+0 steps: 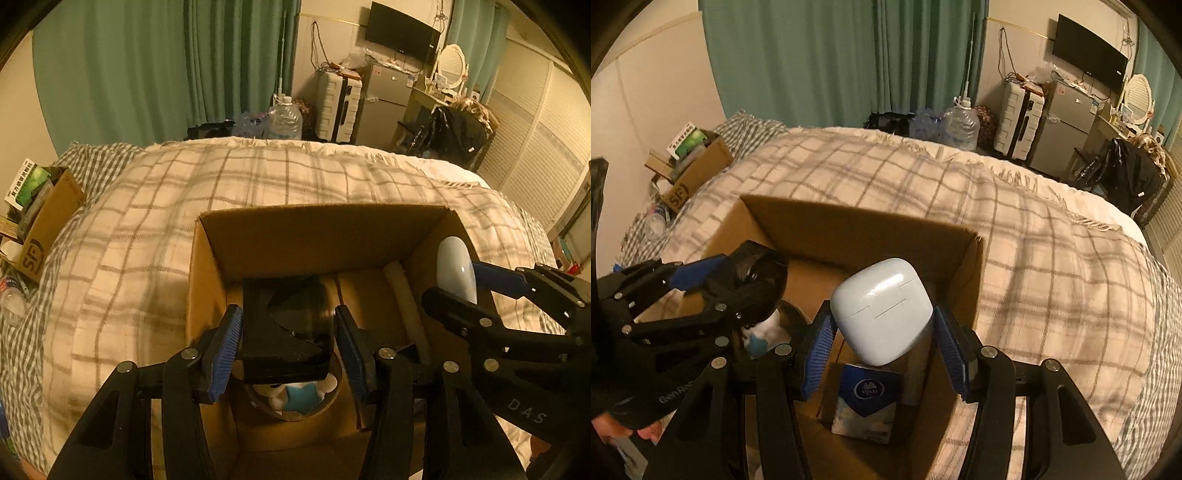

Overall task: Organize objects
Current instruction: 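Carry the black case and earbud case into the box and open both tools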

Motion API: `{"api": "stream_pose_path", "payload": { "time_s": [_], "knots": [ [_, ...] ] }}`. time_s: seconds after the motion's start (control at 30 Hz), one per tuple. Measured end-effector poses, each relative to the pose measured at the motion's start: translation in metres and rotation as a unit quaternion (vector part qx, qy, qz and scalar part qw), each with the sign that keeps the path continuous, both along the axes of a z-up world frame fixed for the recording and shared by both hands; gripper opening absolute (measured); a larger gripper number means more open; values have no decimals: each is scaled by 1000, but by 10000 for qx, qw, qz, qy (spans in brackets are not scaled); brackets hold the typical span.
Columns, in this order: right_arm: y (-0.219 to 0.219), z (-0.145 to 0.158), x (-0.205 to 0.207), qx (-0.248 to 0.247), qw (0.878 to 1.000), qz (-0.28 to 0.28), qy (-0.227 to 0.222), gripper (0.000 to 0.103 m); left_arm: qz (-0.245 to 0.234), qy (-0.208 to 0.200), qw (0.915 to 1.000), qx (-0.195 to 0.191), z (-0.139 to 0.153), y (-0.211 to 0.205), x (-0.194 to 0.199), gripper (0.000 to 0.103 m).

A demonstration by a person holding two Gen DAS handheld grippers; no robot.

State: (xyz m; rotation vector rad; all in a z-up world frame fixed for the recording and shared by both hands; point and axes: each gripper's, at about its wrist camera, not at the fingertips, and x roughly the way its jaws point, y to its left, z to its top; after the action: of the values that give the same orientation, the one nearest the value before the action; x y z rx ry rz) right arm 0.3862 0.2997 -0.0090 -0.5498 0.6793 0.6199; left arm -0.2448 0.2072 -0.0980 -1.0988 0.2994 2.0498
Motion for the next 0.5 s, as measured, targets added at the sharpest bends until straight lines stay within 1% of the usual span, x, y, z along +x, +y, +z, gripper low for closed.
{"api": "stream_pose_path", "payload": {
  "time_s": [0.07, 0.1, 0.13, 0.17, 0.2, 0.23, 0.27, 0.37, 0.43, 0.5],
  "knots": [
    [-1, 0, -1, 2, 10000, -39, -41, 54, 4, -11, 10000, 10, 4, -3, 0, 74],
    [-3, 2, -4, 10, 10000, -36, -77, 57, 83, 36, 10000, 19, 8, -7, 1, 76],
    [-7, 6, -7, 49, 9999, -36, -152, 68, 117, 40, 9999, 42, 12, -10, 0, 80],
    [-11, 13, -13, 119, 9995, -31, -287, 74, 119, -14, 9999, 104, 19, -16, 0, 85],
    [-15, 20, -18, 175, 9992, -19, -372, 78, 139, -36, 9998, 137, 25, -22, 1, 87],
    [-19, 28, -24, 245, 9987, 5, -451, 78, 182, -24, 9997, 161, 31, -27, 1, 93],
    [-24, 39, -33, 309, 9982, 30, -517, 79, 260, 35, 9995, 193, 40, -35, 3, 95],
    [-37, 70, -57, 404, 9963, 16, -765, 85, 450, 219, 9982, 326, 68, -61, 10, 99],
    [-46, 88, -75, 483, 9946, 14, -917, 92, 580, 309, 9970, 399, 88, -81, 16, 100],
    [-57, 109, -98, 570, 9929, 28, -1047, 94, 675, 411, 9956, 512, 109, -100, 26, 101]
  ]
}}
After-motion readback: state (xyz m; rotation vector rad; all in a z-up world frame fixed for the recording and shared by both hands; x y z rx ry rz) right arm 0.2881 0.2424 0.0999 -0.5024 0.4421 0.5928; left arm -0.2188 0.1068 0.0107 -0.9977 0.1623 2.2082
